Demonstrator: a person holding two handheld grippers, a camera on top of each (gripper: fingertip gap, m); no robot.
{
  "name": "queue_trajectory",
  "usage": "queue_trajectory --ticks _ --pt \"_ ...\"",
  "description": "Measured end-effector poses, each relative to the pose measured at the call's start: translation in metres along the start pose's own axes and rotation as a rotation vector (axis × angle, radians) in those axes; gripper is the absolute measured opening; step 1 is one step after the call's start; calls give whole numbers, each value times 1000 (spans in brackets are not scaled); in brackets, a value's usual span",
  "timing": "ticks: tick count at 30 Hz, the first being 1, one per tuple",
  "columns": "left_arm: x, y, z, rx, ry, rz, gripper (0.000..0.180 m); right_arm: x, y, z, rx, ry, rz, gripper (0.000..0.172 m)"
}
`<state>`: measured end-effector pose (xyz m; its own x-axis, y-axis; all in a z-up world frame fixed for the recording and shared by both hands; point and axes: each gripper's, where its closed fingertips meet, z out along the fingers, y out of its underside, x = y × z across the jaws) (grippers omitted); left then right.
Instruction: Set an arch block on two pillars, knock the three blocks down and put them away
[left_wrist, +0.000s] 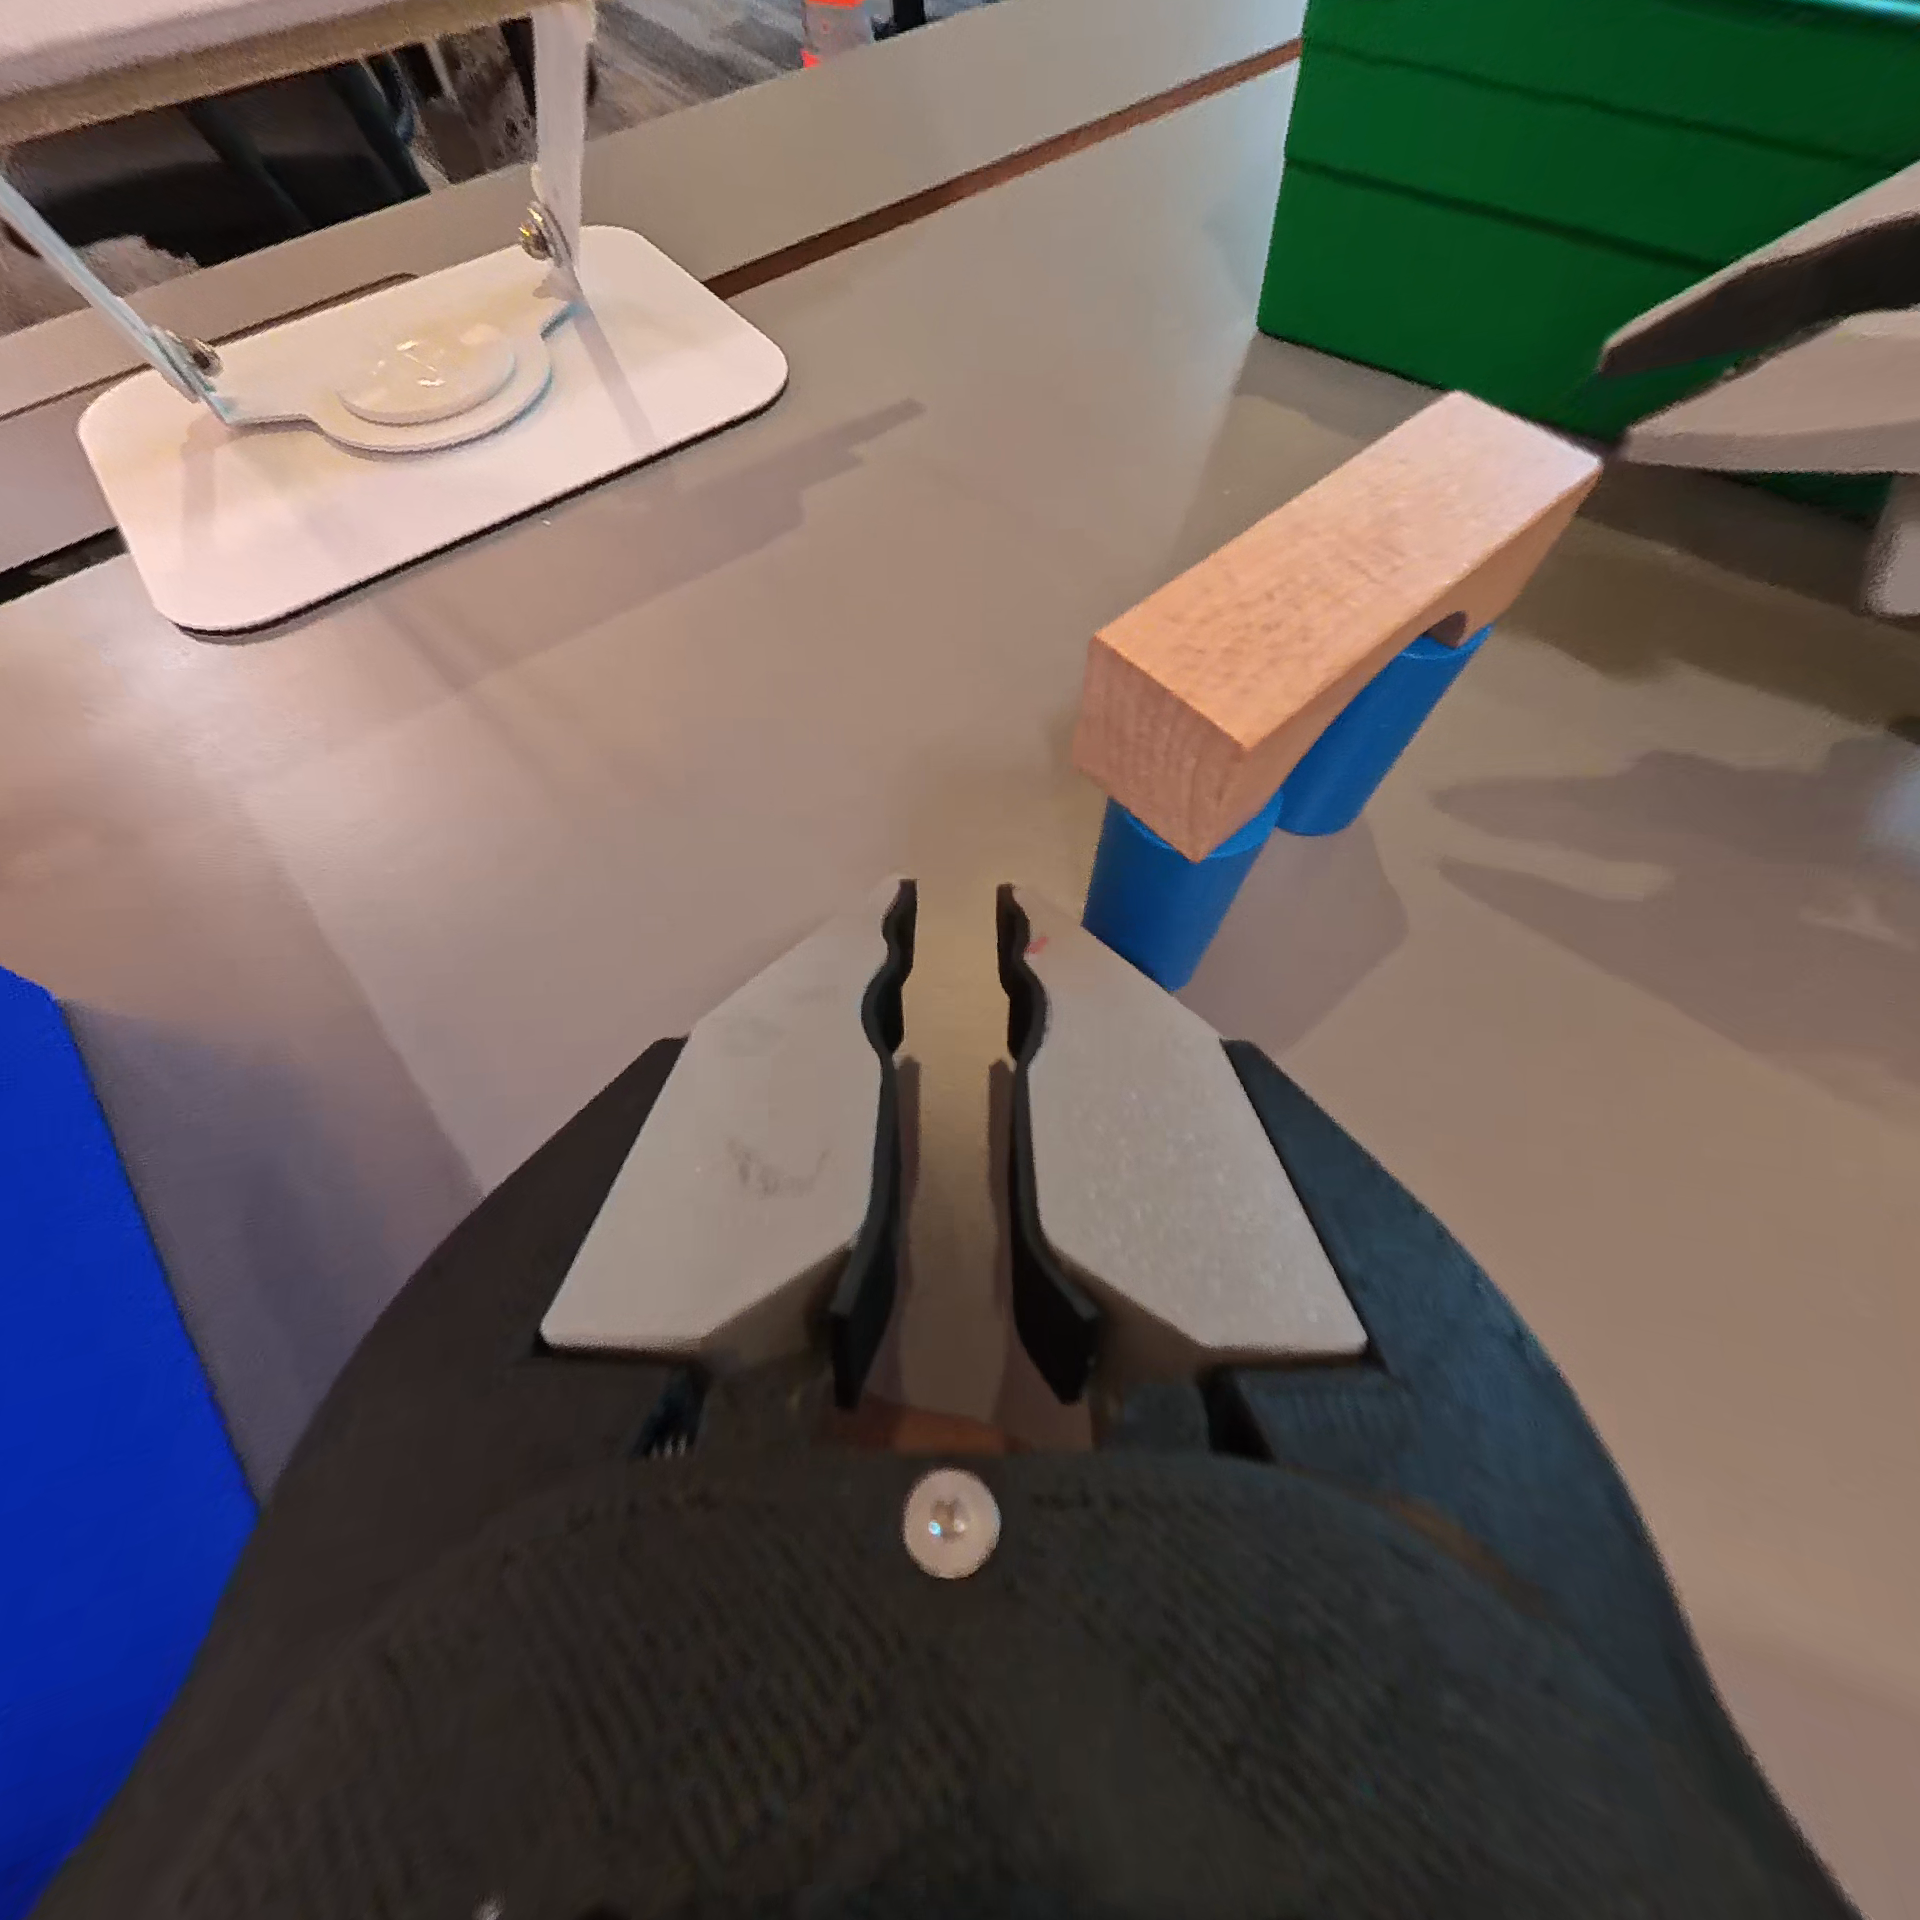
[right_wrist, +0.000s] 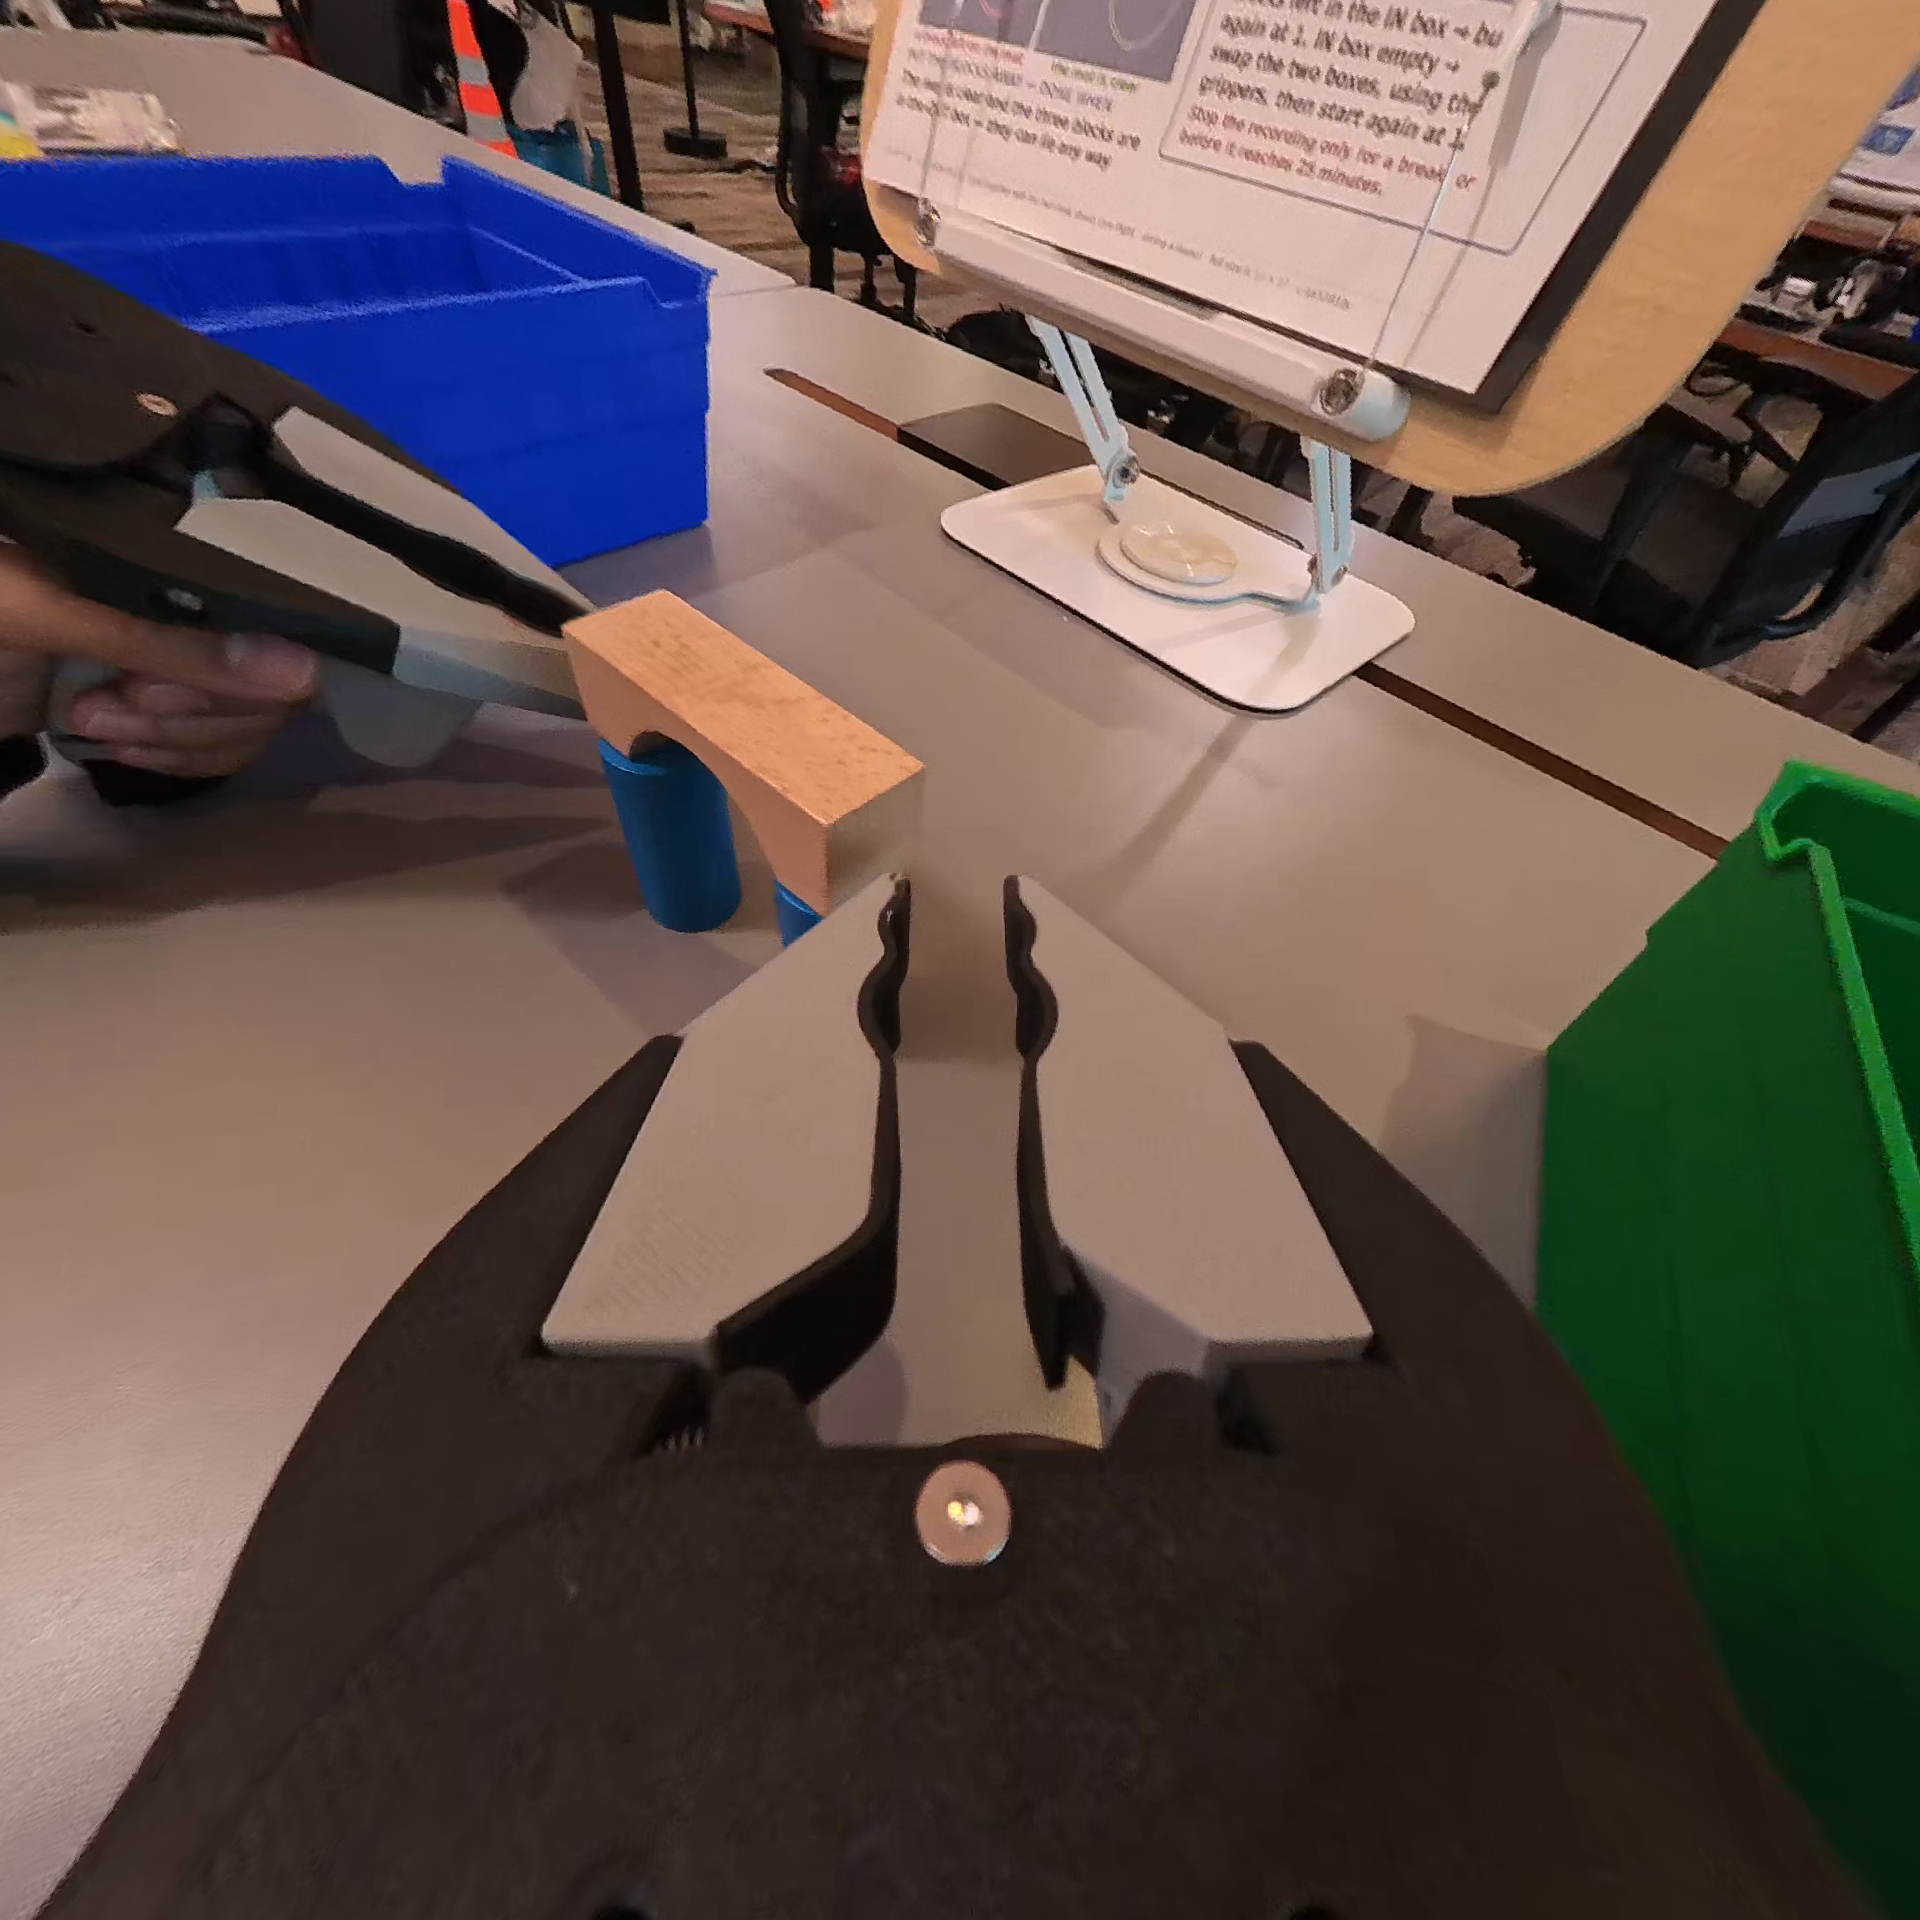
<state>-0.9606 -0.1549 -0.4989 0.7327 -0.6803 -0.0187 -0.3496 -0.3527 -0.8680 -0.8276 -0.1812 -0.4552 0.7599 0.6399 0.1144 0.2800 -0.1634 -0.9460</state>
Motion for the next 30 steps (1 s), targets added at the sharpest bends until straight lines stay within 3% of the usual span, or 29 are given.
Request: queue_trajectory --ticks 7,11,16,23,30 --pt "0 3 1 -19 -2 5 13 -54 -19 -11 112 -289 -65 10" --pt "0 4 2 -22 -6 9 13 -101 4 -6 -1 -492 -150 14" --pt "0 6 2 -30 -4 7 13 -84 58 26 -268 -281 -331 15" --pt "1 9 5 -49 -7 20 13 -103 36 20 -146 -380 -249 30" --pt "2 14 5 -71 13 4 11 -117 44 19 -174 -419 -334 30"
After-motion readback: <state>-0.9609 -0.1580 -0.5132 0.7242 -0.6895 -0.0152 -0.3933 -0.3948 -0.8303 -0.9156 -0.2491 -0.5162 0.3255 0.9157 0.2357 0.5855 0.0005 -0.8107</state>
